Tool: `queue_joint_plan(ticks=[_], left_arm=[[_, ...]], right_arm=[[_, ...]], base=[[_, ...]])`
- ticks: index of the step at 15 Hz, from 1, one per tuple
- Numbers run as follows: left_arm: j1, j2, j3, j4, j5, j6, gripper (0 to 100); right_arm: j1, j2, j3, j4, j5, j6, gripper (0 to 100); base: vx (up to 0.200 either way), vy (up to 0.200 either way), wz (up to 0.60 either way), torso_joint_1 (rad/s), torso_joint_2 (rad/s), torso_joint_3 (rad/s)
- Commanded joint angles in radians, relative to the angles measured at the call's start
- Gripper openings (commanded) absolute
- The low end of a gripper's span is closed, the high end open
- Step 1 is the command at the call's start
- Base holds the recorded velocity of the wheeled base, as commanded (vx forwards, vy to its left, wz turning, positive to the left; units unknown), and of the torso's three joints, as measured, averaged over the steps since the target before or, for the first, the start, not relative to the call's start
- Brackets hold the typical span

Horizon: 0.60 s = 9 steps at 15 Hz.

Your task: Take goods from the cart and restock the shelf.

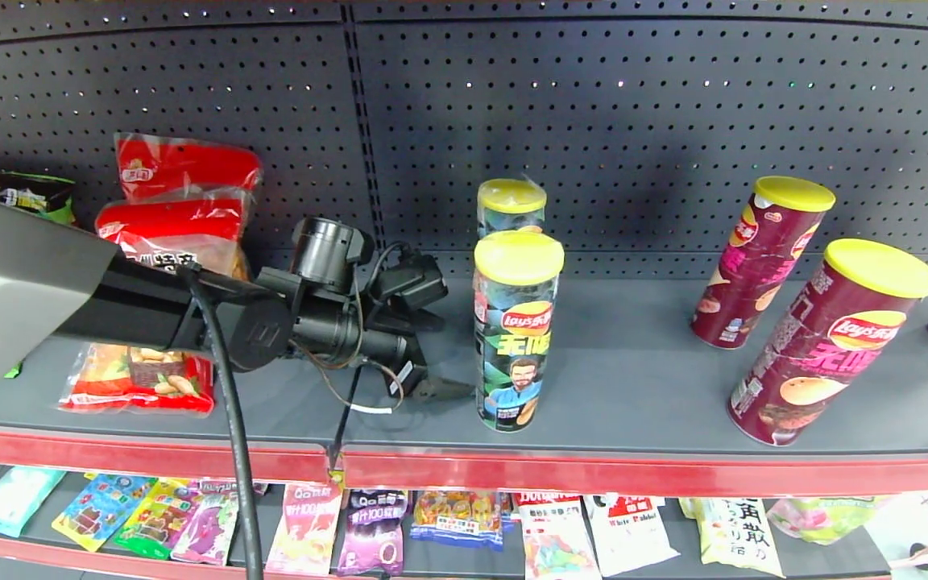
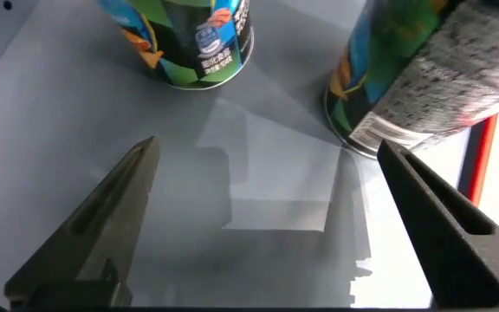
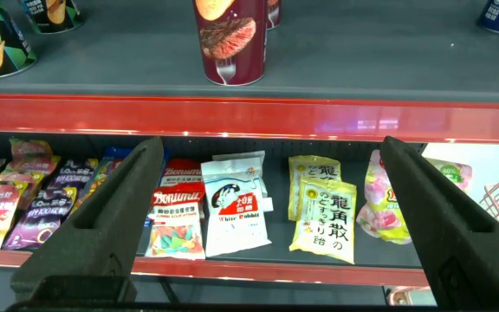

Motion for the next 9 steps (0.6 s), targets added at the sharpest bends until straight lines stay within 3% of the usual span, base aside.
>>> queue_joint_plan(ticks=[1, 7, 9], left_arm=[[0.0, 0.009, -0.008, -0.002, 0.0, 0.0, 100], [0.003, -0.001, 0.001, -0.002, 0.0, -0.006, 100], [0.045, -0.078, 0.051, -0.002, 0.003, -0.008, 100]], right_arm=[[0.0, 0.0, 0.0, 0.0, 0.0, 0.0, 100], [0.0, 0.0, 0.0, 0.0, 0.0, 0.0, 100], [0.0, 0.0, 0.0, 0.0, 0.0, 0.0, 100]], base=[[0.0, 0.0, 0.0, 0.0, 0.0, 0.0], [0.0, 0.0, 0.0, 0.0, 0.0, 0.0], [0.0, 0.0, 0.0, 0.0, 0.0, 0.0]])
